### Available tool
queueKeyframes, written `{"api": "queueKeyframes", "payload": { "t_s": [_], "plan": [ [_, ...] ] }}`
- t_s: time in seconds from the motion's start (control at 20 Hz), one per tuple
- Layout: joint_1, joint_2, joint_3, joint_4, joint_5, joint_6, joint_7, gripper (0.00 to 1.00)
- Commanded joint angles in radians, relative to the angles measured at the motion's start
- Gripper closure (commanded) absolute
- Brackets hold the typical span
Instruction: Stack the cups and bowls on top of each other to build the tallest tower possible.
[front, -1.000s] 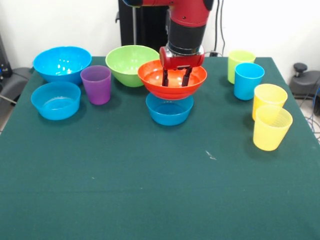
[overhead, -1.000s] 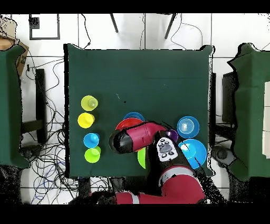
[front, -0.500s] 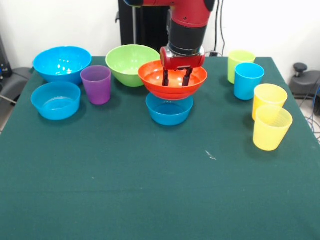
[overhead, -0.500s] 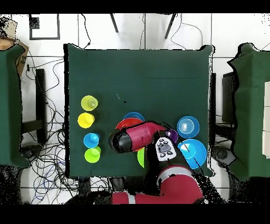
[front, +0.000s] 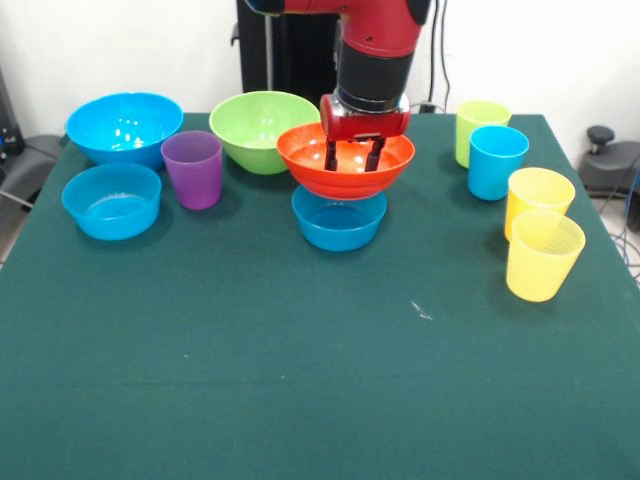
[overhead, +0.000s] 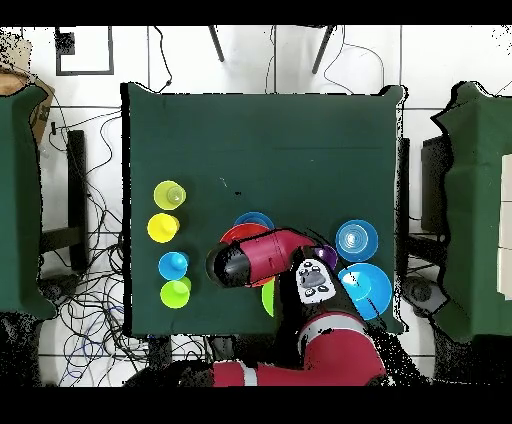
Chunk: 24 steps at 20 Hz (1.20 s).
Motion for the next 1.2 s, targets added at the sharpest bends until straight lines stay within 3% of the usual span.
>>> {"api": "queueKeyframes", "payload": {
  "t_s": [0.05, 0.8, 1.2],
  "plan": [
    [-0.005, 0.24, 0.068, -0.141, 0.015, -0.097, 0.094, 0.0],
    [-0.011, 0.241, 0.072, -0.146, 0.035, -0.102, 0.091, 0.0],
    [-0.019, 0.232, 0.088, -0.165, 0.061, -0.057, 0.076, 0.0]
  ]
}}
